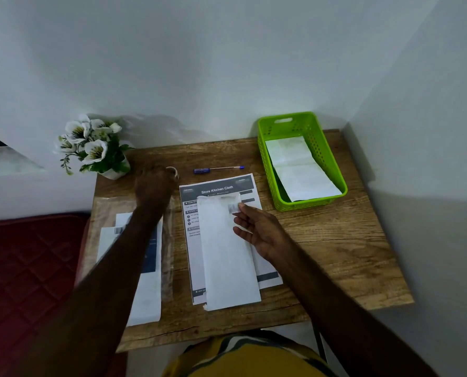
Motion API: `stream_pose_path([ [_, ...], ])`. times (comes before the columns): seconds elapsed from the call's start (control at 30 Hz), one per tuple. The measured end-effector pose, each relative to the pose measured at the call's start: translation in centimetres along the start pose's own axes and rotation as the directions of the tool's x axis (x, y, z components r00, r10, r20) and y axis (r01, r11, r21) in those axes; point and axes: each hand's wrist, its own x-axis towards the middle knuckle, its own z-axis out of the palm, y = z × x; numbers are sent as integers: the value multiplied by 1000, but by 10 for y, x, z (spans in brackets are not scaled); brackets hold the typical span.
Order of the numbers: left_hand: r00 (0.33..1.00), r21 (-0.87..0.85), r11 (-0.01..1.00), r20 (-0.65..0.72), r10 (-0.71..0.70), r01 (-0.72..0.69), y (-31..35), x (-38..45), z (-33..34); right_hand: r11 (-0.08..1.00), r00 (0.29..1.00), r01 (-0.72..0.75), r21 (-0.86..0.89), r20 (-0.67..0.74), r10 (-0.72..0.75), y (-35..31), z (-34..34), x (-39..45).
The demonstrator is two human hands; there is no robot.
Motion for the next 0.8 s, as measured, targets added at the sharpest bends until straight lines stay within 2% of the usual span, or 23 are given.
stream_pose_path([
  [0.17, 976, -80, 996, -219, 8, -26, -3, -13, 10, 1000, 1000, 5, 12, -11, -5, 2, -2, 0],
  [0.27, 947, -194, 970, -310, 81, -146, 17, -46, 16, 1000, 1000, -4, 22, -20, 4, 4, 1, 1],
  [0.33, 930, -282, 920, -321, 177, -272, 39, -75, 17, 1000, 999, -14, 24, -30, 15, 5, 3, 2],
  [0.4, 916, -325, 883, -326, 232, -339, 54, -96, 17, 999, 999, -20, 28, -39, 21, 6, 5, 2],
  [0.6, 886, -254, 886, -366, 284, -388, 79, -115, 27, 1000, 998, 0, 13, -70, 1, 13, 10, -2],
  [0.8, 909, -278, 895, -334, 249, -348, 81, -120, 34, 1000, 994, -26, 15, -106, 27, 15, 8, -7],
])
